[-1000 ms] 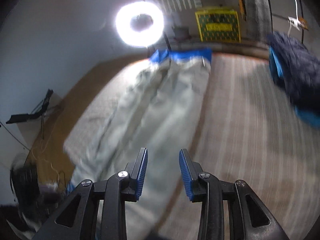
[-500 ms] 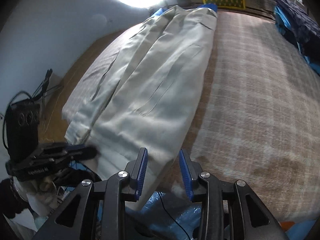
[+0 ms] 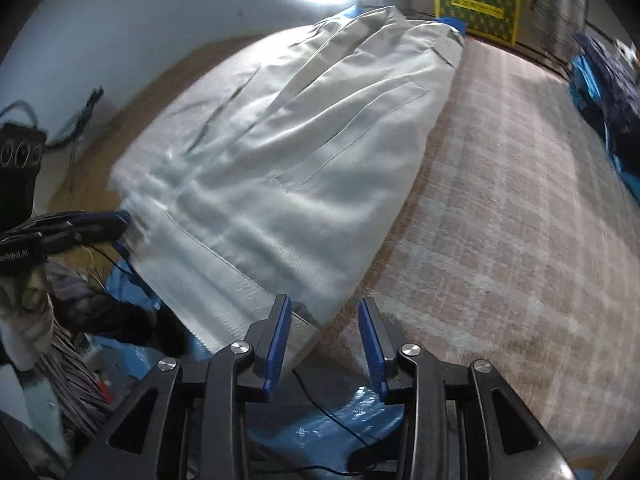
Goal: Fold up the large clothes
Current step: 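Move both tools to the ribbed hem of the folded jacket and grasp it, then lift the hem with both tools and fold it toward the collar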
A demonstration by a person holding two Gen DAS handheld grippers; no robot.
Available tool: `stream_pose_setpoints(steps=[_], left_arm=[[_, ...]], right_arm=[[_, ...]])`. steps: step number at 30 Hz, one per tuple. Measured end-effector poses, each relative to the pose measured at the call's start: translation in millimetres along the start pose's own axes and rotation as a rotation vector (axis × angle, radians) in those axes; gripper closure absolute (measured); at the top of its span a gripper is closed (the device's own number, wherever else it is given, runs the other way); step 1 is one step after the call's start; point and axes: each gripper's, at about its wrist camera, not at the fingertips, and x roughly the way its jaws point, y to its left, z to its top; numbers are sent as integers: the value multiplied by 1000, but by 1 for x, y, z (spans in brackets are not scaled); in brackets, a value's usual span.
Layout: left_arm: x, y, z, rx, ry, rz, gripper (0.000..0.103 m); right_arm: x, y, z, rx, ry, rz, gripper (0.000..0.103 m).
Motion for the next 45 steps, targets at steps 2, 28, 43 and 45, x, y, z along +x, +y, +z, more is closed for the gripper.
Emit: stream_pose_setpoints(steps=[2, 28, 43, 45], left_arm=[[-15, 28, 2, -48, -28, 58, 46], [53, 119, -18, -433, 244, -150, 42], [24, 92, 6, -425, 224, -152, 86], [17, 84, 15, -431, 205, -192, 87]], right_arm=[[-5, -8, -5, 53, -3, 57, 51], [23, -27, -22, 290, 95, 410, 53], [27, -25, -1, 364, 127, 590, 92], [21, -28, 5, 378, 111, 608, 93]])
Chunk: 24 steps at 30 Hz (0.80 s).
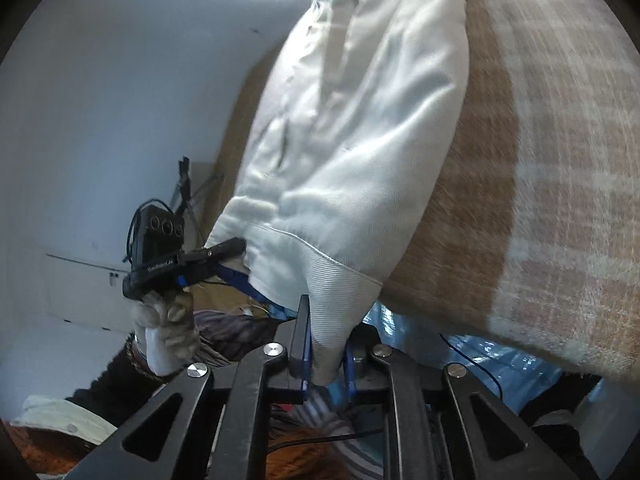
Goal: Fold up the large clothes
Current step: 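Lift the hem with both tools and fold it toward the collar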
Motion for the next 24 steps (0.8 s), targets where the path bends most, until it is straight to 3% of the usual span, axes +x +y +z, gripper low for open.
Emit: stream_pose_setpoints(steps=[7, 13, 24], left_arm=[[-14, -27, 23, -49, -41, -117, 88], [-22, -43, 57, -67, -112, -168, 88], [15, -66, 140, -100, -224, -158, 88]], right_arm=[[-20, 4, 9, 36, -77, 84, 93], [-45, 11, 24, 60, -161, 117, 94], [-63, 2, 123, 89, -308, 77, 94]])
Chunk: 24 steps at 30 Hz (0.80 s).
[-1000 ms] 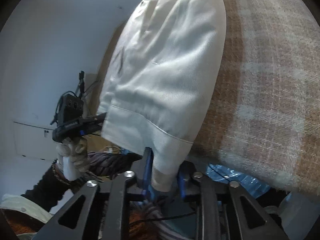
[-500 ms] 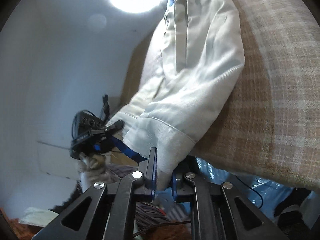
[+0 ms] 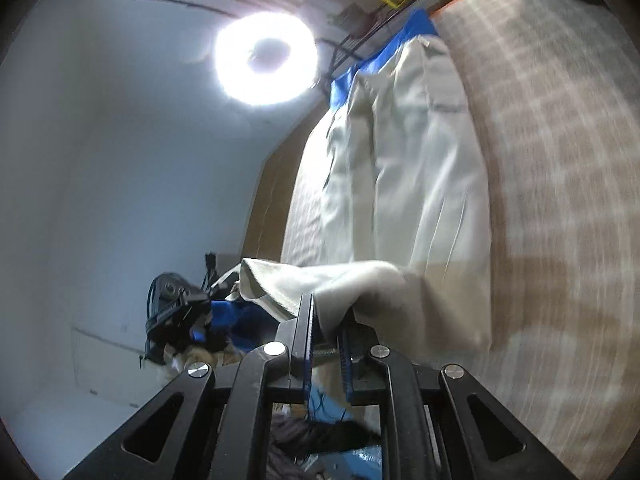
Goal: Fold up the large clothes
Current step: 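Lift the hem with both tools and fold it toward the collar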
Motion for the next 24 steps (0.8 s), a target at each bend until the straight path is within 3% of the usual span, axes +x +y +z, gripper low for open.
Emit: stream_pose_setpoints(steps=[11, 16, 19, 20, 22, 23, 24], left_arm=[[73, 31, 54, -80, -1, 99, 88], [91, 35, 60, -36, 3, 160, 86], [93, 32, 60, -2, -13, 174, 85], [93, 30, 61, 9, -20, 177, 83], [92, 28, 63, 21, -19, 168, 74], [90, 27, 64, 20, -20, 153, 70], [86, 26, 65, 17, -29, 131, 60]], right_arm=[[36, -34, 69, 71, -25, -81, 95], [44, -55, 80, 116, -18, -116, 95], [48, -56, 83, 109, -19, -114, 88], [47, -55, 84, 106, -17, -108, 78], [41, -53, 87, 100, -48, -86, 60], [33, -50, 88, 90, -66, -81, 58], [28, -48, 90, 79, -81, -78, 57]])
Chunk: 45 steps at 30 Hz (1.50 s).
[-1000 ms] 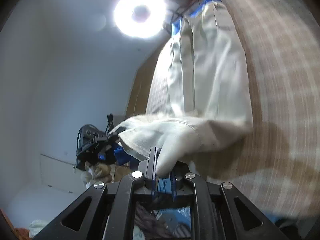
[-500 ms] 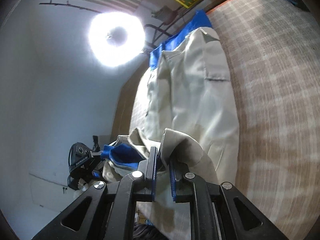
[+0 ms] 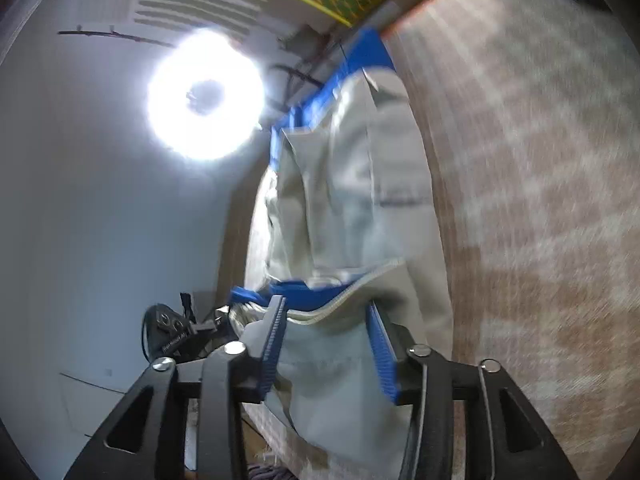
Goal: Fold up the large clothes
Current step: 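Lift the hem with both tools and fold it toward the collar, then lay the folded hem onto the jacket with both tools and release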
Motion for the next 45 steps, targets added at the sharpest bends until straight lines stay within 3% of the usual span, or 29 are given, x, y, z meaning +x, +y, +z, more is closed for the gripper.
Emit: stream_pose_setpoints(steps=[1, 2, 8, 11, 15, 19, 21, 22, 25, 28, 32, 33, 36, 38, 42, 45], left_arm=[[-4, -1, 1, -1, -18, -19, 51], [-11, -3, 3, 2, -45, -34, 49], [-41, -6, 13, 101, -139, 26, 48], [-33, 1, 14, 163, -64, 62, 48], [-14, 15, 9, 230, 0, 128, 48], [5, 35, 9, 196, 100, 79, 48], [8, 38, 8, 203, 107, 79, 49], [9, 37, 8, 210, 108, 82, 61], [5, 31, 3, 230, 106, 83, 81], [-7, 26, -4, 213, 105, 90, 92], [-25, 41, -7, 90, 91, 99, 92], [-20, 46, -3, 75, 95, 106, 90], [-6, 55, 9, 51, 89, 139, 69], [-8, 54, 13, 59, 68, 140, 69], [-38, 30, 11, 175, -40, 185, 69], [-56, 1, -5, 356, -75, 183, 69]], right_arm=[[-8, 2, 2, -12, -22, 1, 57], [-11, 2, 3, -19, -35, -3, 57], [-21, 3, -3, -109, -34, -135, 58], [-19, -2, -11, -162, -4, -201, 58], [-12, 3, -16, -224, 30, -216, 58], [2, 7, -22, -264, 62, -246, 58], [9, 9, -25, -291, 72, -274, 58], [12, 10, -26, -307, 75, -293, 64], [12, 14, -26, -318, 63, -306, 77], [9, 26, -29, -359, 34, -328, 85], [6, 48, -36, -441, -3, -357, 88], [9, 50, -35, -454, -4, -363, 88], [25, 38, -27, -427, 24, -431, 88], [34, 31, -22, -404, 34, -446, 87], [25, 40, -18, -430, -13, -437, 80], [14, 49, -20, -454, -45, -437, 79]])
